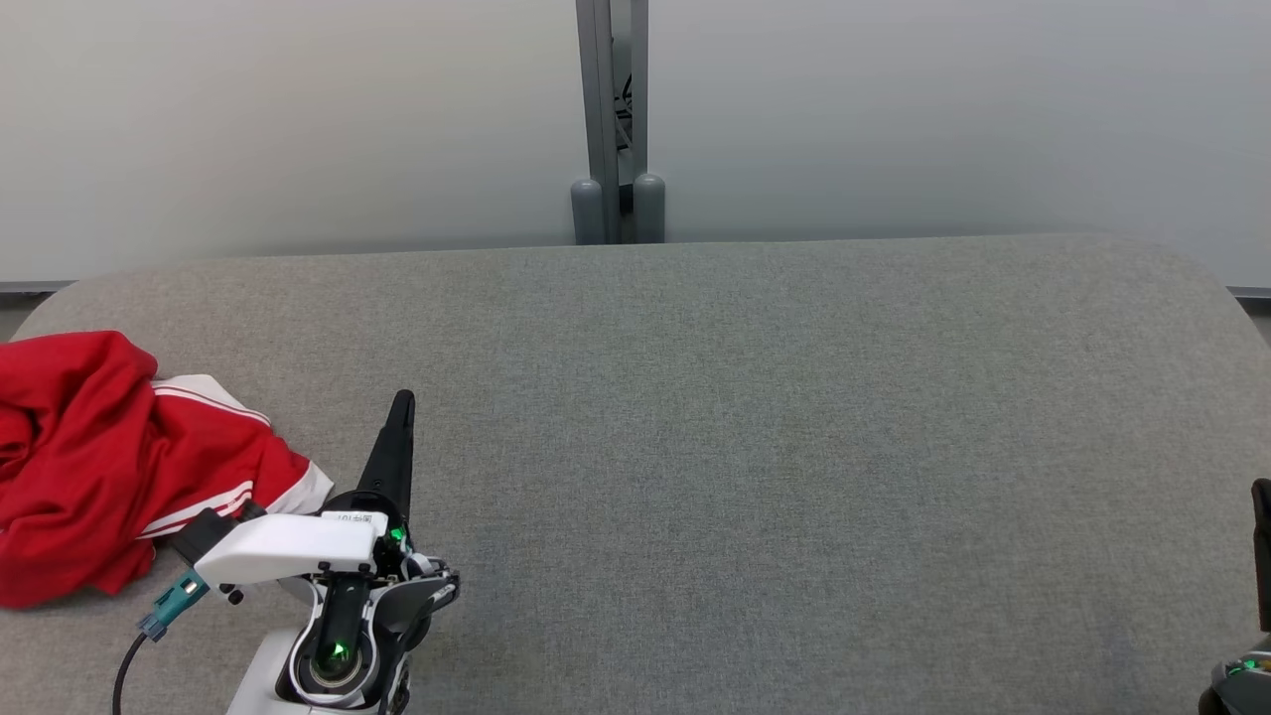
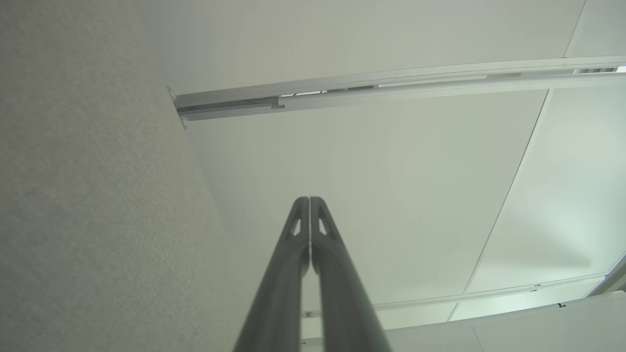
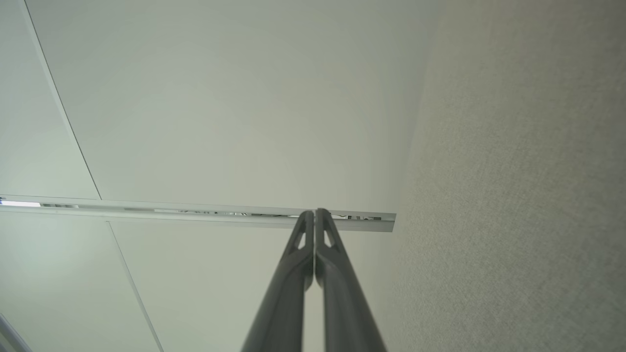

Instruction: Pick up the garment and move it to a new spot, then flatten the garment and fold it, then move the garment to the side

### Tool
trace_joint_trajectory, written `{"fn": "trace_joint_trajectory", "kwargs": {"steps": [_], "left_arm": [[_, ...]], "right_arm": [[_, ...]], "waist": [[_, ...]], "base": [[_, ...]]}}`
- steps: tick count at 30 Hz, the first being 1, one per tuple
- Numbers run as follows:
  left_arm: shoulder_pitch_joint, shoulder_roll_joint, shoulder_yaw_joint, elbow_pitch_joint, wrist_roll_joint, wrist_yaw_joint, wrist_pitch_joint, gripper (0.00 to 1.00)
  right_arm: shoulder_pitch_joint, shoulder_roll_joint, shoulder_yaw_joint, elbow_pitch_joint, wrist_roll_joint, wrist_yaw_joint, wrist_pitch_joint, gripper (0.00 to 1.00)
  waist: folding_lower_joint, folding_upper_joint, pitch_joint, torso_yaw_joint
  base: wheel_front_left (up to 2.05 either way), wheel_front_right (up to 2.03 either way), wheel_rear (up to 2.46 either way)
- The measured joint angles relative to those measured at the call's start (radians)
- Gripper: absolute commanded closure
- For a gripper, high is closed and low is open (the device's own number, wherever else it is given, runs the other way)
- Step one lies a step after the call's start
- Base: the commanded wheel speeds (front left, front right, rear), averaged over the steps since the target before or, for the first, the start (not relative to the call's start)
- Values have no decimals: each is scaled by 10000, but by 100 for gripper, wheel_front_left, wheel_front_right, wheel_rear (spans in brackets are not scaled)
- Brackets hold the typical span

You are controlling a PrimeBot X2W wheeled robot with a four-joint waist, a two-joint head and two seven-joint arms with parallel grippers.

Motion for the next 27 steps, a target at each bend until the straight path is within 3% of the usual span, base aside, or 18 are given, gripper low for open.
{"fn": "trace_joint_trajectory", "kwargs": {"steps": [11, 12, 18, 27], "left_arm": [[0, 0, 0, 0, 0, 2, 0, 100], [0, 0, 0, 0, 0, 0, 0, 0], [667, -36, -44, 430, 0, 8, -10, 0], [754, -40, 245, 251, 98, 17, -288, 0]], "right_arm": [[0, 0, 0, 0, 0, 0, 0, 100], [0, 0, 0, 0, 0, 0, 0, 0], [327, 362, 29, 447, -29, -42, -38, 0], [317, 288, 598, 424, -355, -42, -656, 0]], "waist": [[0, 0, 0, 0], [0, 0, 0, 0], [0, 0, 10, -3], [0, 0, -47, -39]], "base": [[0, 0, 0], [0, 0, 0], [0, 0, 0], [0, 0, 0]]}}
